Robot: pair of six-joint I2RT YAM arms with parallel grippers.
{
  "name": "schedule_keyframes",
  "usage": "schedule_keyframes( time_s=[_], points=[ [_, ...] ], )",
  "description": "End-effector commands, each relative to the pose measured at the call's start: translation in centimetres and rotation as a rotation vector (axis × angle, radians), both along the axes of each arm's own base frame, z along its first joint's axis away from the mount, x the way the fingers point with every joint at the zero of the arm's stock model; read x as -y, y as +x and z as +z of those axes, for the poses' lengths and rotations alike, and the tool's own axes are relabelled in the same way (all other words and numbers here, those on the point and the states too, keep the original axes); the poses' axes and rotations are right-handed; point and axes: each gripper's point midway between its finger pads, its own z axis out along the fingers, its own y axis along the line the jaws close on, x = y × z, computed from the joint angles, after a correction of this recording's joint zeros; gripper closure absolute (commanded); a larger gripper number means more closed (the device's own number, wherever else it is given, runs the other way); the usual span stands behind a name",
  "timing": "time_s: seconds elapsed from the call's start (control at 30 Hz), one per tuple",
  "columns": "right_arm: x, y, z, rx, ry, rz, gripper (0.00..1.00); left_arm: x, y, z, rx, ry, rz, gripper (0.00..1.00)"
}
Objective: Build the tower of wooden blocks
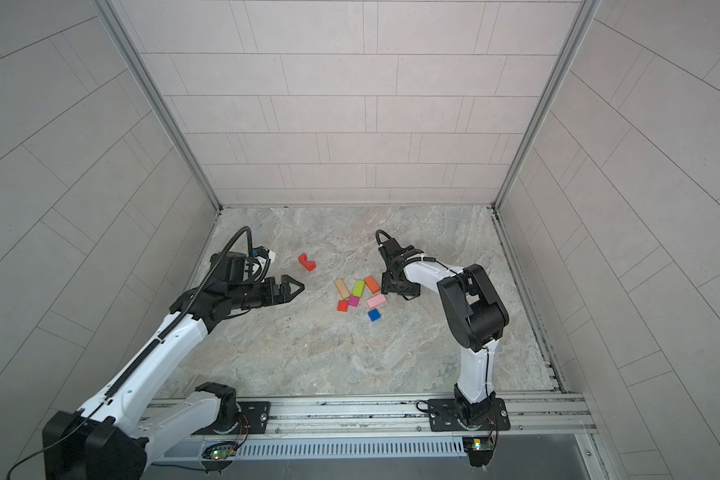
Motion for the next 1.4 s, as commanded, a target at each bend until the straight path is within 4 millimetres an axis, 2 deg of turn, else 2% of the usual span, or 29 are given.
schedule_keyframes(
  time_s=[0.0, 0.3, 0.57, 0.7, 0.87, 1.03, 1.17, 1.37],
  points=[
    [1.0, -0.4, -1.3, -0.040, -0.044, -0.011, 0.19, -0.1, 0.0, 0.2, 0.015, 0.002, 0.003, 0.00],
    [1.0, -0.5, -1.3, -0.047, -0.050, -0.003, 0.13, -0.1, 0.0, 0.2, 0.014, 0.002, 0.003, 0.00],
    [0.5, 0.0, -0.3, -0.025, -0.031, 0.016, 0.01, -0.1, 0.0, 0.0, 0.006, 0.002, 0.001, 0.00],
    [0.3, 0.3, 1.2, 0.011, -0.015, 0.036, 0.01, 0.1, 0.1, -0.5, -0.017, -0.004, 0.005, 0.00],
    [0.4, 0.3, 4.2, 0.077, -0.005, 0.068, 0.01, 0.8, 0.4, -0.8, -0.032, 0.013, 0.013, 0.00],
    [0.2, -0.6, 6.8, 0.100, 0.014, 0.128, 0.01, 1.8, 1.1, -0.7, -0.046, 0.027, 0.057, 0.01],
    [0.4, -1.6, 8.7, 0.117, 0.023, 0.167, 0.01, 3.0, 2.4, -0.5, -0.033, 0.004, 0.088, 0.01],
    [1.2, -3.3, 11.1, 0.159, 0.029, 0.181, 0.01, 3.5, 4.4, -3.2, -0.120, 0.074, 0.210, 0.05]
  ],
)
